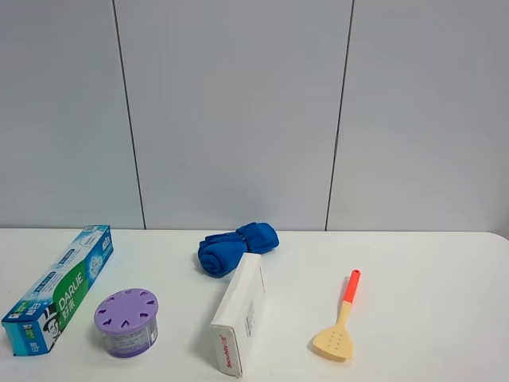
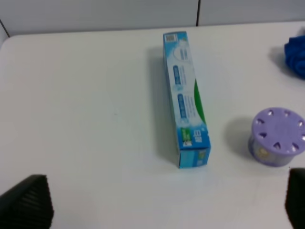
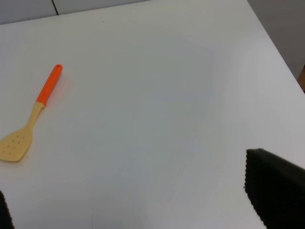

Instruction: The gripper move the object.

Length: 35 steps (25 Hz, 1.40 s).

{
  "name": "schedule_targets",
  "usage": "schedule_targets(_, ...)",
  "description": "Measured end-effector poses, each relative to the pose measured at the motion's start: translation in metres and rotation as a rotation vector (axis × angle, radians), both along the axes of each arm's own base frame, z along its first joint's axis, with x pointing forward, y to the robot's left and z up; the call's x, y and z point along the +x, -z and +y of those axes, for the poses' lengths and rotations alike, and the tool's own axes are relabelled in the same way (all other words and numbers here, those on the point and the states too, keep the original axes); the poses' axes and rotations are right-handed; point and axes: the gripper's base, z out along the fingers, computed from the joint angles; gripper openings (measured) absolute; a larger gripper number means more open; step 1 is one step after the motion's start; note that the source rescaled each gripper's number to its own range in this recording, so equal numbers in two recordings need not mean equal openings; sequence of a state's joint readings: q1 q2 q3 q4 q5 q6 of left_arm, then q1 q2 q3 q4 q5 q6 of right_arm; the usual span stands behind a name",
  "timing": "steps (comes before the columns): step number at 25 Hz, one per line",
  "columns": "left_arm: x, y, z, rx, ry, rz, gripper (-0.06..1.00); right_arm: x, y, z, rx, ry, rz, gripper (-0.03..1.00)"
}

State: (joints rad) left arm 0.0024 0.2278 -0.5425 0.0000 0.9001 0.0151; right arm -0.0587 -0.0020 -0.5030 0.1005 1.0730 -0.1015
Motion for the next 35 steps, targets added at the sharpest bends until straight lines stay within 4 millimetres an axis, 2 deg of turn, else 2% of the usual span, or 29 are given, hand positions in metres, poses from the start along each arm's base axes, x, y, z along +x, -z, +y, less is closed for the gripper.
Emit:
schedule_targets(14,-0.039,0.001,0.000,-0.002,-0.001,-0.198,1.00,0.000,0.000,0.000,0.000,0.000,0.000,1.00)
schedule_targets(21,-0.042,0.005,-0.003,-0.036,0.024,-0.162,1.00,0.000,0.000,0.000,0.000,0.000,0.000,1.00)
schedule_targets(26,-0.045,0.014,-0.004,0.028,0.067,-0.061,1.00,0.000,0.000,0.000,0.000,0.000,0.000,1.00)
schedule_targets(35,-0.043,0.019,-0.006,0.047,0.094,-0.043,1.00,0.000,0.000,0.000,0.000,0.000,0.000,1.00)
